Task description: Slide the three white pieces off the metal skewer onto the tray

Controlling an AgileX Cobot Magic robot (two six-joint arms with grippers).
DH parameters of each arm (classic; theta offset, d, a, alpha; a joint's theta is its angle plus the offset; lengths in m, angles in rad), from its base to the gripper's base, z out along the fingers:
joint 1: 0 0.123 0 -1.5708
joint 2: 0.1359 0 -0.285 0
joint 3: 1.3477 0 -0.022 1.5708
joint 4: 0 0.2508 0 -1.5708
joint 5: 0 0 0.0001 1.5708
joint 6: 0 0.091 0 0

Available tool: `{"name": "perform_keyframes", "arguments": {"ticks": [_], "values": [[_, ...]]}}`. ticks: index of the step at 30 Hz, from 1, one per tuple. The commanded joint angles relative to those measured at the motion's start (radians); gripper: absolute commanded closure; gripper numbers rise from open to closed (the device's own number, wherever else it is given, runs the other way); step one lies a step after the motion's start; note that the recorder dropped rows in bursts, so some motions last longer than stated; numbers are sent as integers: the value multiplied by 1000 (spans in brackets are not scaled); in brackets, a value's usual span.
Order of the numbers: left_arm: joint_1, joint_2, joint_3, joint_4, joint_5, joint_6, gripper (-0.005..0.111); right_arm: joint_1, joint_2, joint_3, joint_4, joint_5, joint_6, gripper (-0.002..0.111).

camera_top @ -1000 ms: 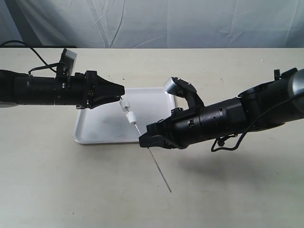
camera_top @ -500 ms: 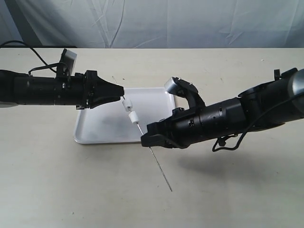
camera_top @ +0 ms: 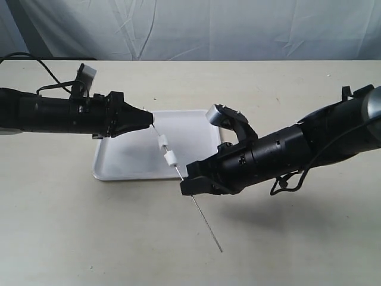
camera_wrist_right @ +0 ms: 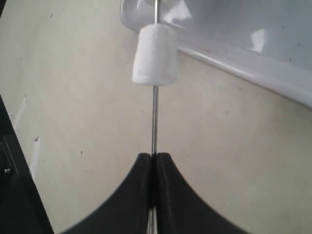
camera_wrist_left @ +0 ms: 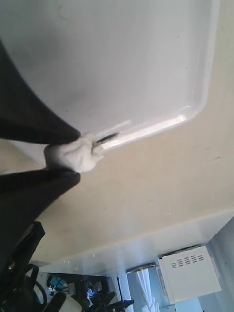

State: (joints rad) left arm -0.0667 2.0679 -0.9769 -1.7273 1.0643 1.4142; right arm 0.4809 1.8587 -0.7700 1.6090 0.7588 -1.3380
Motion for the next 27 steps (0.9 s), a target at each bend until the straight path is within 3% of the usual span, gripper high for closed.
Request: {"name": "perform_keyframes", "arguments": {"ticks": [1,10,12,14,17,21,27], "values": [[5,4,-11,-17,-48,-12,89,-1,2,-3,-124,50,90,109],[5,4,-22,-17,-208,-90,89,-1,-33,-3,-376,32,300,109],[5,4,-22,-17,-150,-120,88,-1,-75,-3,-393,-89,325,109],[5,4,-22,1,-88,-154,79,-1,-101,-3,-393,-186,325,109],[-14,4,-22,85,-112,-212,63,-1,-109,-3,-338,-243,325,109],[-49,4,-18,71,-143,-234,65,-1,-108,-33,-304,-275,321,109],[-86,4,-18,-17,1,-227,65,-1,-91,-113,-245,-272,319,109]]}}
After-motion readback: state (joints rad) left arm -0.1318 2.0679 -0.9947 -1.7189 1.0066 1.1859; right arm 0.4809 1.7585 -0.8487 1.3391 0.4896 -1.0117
